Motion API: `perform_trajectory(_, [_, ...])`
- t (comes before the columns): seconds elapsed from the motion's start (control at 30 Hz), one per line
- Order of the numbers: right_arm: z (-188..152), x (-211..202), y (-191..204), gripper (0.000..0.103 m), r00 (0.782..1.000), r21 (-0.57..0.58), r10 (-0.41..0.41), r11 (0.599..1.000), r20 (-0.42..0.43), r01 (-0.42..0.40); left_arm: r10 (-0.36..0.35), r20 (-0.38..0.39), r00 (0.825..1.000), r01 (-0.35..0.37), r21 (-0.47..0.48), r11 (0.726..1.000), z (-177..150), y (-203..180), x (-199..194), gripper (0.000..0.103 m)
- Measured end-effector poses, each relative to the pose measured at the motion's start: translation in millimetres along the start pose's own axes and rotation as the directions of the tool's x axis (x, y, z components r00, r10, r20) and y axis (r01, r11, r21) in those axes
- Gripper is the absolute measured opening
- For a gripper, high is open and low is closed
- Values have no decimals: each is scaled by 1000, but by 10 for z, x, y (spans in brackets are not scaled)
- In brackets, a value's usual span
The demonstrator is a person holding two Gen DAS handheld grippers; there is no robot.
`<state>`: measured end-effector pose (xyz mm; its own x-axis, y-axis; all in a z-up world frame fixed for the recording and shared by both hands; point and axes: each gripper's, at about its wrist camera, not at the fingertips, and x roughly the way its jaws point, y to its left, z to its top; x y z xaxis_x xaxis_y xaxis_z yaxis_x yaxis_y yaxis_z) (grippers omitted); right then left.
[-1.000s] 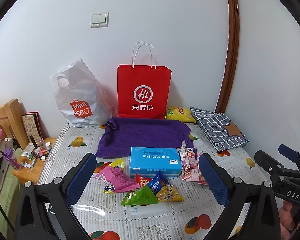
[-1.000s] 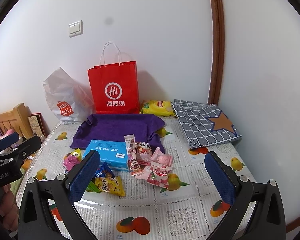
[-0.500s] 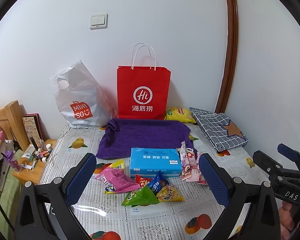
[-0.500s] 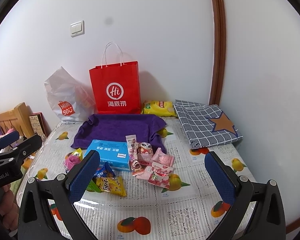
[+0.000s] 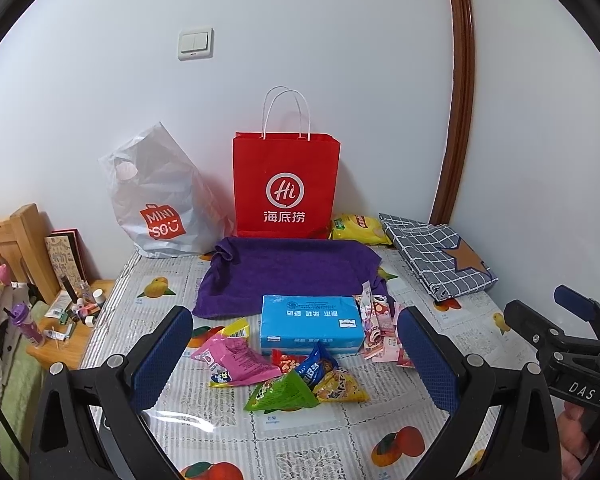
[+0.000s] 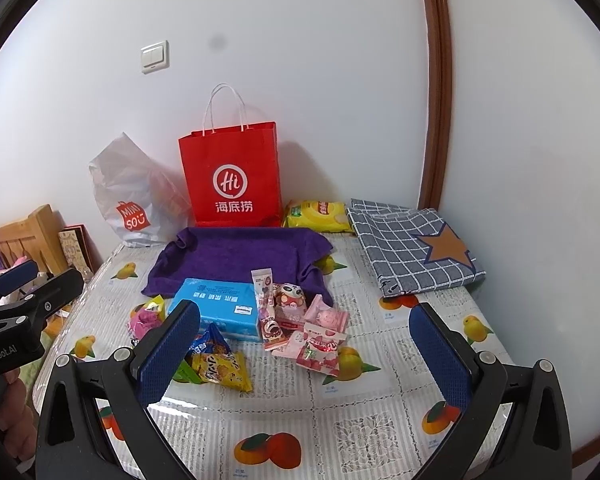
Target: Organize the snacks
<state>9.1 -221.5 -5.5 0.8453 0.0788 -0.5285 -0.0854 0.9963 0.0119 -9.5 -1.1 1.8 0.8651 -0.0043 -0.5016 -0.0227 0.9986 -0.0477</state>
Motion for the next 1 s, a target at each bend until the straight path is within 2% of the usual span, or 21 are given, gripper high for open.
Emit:
perform_trajectory(0.73, [8,29,48,103,1000,-27,2,1000,2,-2,15,4,1000,-15,-3,1000,39,37,30,102])
perform_trajectory(1.0, [30,21,93,103,999,-50,32,998,16,-31,29,3,1000,-29,-12,1000,63,98,97,102])
